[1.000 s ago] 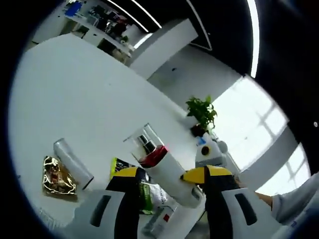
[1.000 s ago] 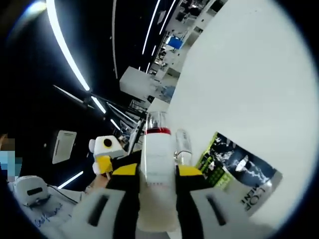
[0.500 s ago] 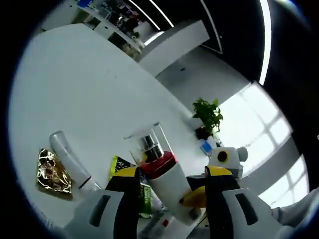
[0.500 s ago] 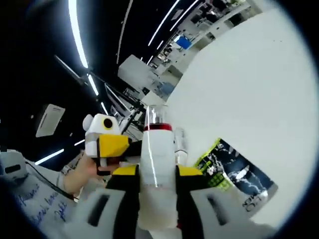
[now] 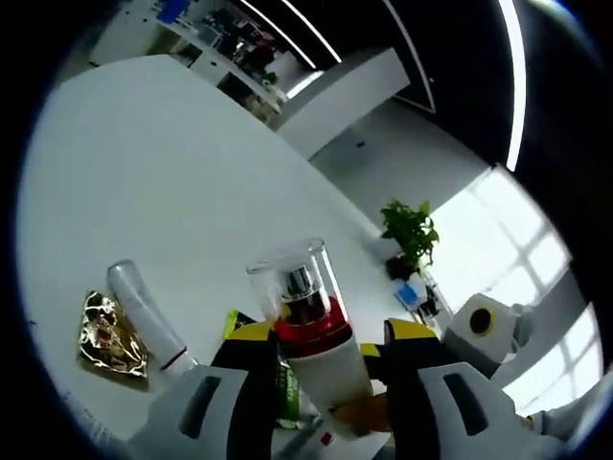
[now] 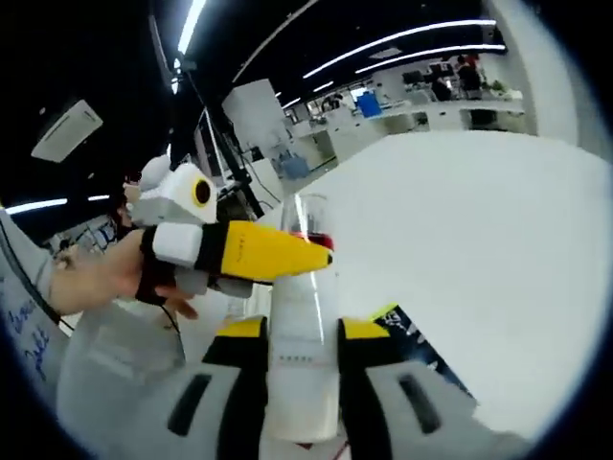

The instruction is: Arrange the skincare products in the storage area until every visible bottle or jar stands upright without overlapping.

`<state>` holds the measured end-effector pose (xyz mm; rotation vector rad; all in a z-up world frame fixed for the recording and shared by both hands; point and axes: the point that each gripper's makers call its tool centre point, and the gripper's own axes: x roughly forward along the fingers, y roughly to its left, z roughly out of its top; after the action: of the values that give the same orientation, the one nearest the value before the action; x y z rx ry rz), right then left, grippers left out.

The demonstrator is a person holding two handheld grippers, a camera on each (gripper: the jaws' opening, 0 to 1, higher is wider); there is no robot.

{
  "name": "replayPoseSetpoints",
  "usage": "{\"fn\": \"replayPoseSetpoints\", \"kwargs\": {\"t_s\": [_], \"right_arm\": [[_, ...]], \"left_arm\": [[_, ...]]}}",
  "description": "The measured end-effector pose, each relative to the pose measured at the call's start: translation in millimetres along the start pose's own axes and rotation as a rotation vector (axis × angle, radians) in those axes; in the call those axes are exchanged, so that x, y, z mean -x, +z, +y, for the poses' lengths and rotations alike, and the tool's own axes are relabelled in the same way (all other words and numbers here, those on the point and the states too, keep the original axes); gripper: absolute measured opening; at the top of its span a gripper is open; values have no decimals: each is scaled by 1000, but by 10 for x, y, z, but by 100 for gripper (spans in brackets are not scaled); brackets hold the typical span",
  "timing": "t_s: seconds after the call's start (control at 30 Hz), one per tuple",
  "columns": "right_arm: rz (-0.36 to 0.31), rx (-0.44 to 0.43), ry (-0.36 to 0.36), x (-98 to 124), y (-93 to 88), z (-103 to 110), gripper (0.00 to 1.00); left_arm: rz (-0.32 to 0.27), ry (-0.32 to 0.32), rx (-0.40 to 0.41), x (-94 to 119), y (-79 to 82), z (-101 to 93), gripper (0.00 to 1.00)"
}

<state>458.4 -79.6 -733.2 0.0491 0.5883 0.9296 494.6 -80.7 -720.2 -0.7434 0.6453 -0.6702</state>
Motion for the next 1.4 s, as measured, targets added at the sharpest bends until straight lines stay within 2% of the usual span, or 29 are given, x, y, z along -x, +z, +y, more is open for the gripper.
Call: {"fn": "replayPoseSetpoints", "kwargs": {"t_s": [0.07,0.2,0.37,0.6,0.77,0.9,1.13,1.27,1.4], "right_arm": [[-8,17,-13,15,20,3,27],[-1,95,-61,23,51,1,27],[-7,126,-79,35,78,46,27],[-6,165,-108,47,71,63,27],[1,177,-121,53,32,67,27],[-10,194,-136,57,22,73,28],[-39,263,-127,71,89,98,29],[-48,307,-126,90,106,126,29],[-55,294,-121,117,104,110,30]], "left_arm": [[-7,2,0,5,7,1,32],[-8,3,-13,-15,-10,-30,33],[-15,-7,-2,-33,-36,-50,34],[-27,-30,-47,-26,-26,-111,33],[-22,-53,15,-5,-38,-133,29],[-19,-64,-6,9,-37,-181,28],[-43,-79,-31,48,14,-225,27],[-58,-90,-75,63,45,-267,27],[-70,-95,-77,84,76,-283,27]]}}
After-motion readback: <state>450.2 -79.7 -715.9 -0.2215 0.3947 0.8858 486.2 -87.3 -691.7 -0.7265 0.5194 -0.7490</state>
